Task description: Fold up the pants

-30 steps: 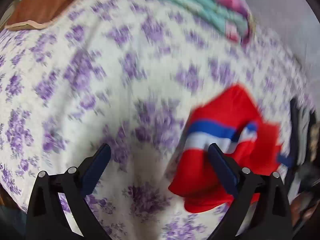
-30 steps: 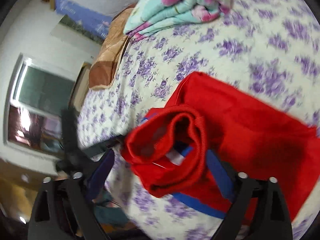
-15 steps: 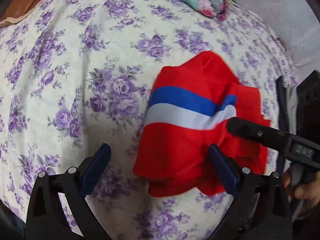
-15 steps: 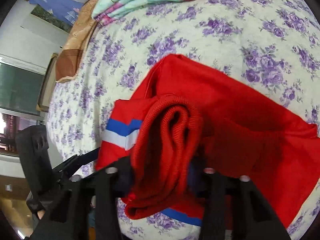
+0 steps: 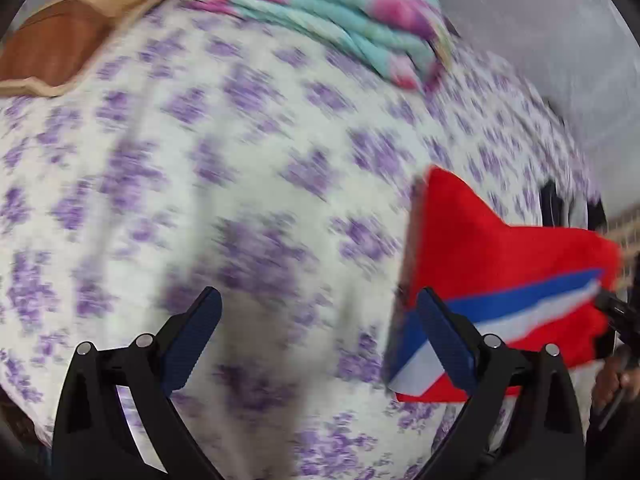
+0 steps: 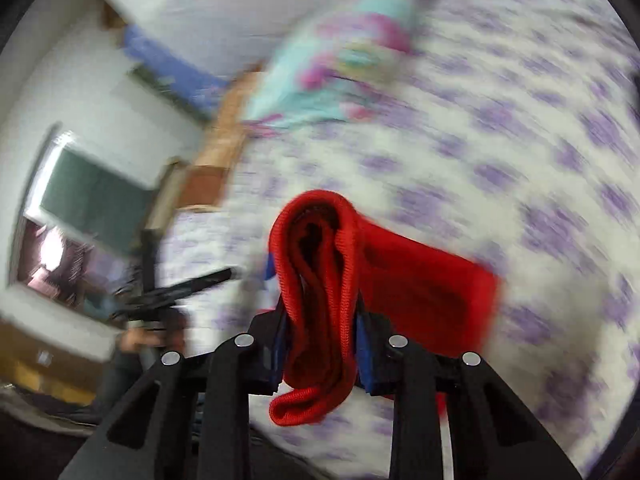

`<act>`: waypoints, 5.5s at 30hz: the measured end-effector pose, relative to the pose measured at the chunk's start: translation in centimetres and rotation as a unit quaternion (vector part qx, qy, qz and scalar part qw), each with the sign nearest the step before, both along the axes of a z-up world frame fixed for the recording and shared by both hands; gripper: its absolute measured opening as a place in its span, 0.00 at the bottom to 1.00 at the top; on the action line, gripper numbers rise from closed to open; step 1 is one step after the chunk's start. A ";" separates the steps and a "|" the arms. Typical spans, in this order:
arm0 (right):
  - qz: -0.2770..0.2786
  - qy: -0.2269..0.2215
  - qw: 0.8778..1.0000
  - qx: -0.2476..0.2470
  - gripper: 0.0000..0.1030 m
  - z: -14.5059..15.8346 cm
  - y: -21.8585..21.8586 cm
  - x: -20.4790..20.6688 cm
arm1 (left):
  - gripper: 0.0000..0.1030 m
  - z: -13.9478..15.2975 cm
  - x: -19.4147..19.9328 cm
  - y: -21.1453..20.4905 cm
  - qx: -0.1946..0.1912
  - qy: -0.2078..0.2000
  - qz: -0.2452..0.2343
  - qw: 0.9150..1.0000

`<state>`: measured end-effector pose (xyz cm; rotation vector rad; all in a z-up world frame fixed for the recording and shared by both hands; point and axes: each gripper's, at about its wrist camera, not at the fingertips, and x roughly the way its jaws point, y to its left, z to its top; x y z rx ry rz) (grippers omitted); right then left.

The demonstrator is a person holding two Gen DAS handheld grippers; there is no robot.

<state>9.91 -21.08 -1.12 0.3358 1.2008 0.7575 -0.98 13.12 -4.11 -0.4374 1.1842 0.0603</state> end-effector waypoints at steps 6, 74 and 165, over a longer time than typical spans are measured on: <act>-0.077 0.060 0.988 -0.122 0.60 -8.3 -2.9 0.7 | 0.92 -2.2 2.4 -7.2 0.031 0.029 -0.099 0.994; -0.153 0.080 0.984 -0.035 0.93 -8.9 -1.8 -2.0 | 0.95 -4.6 3.2 -11.7 0.003 0.072 -0.091 0.993; -0.196 -0.202 0.938 -0.202 0.96 5.4 -6.3 17.3 | 0.95 6.1 25.6 -21.4 0.155 -0.073 -0.074 0.982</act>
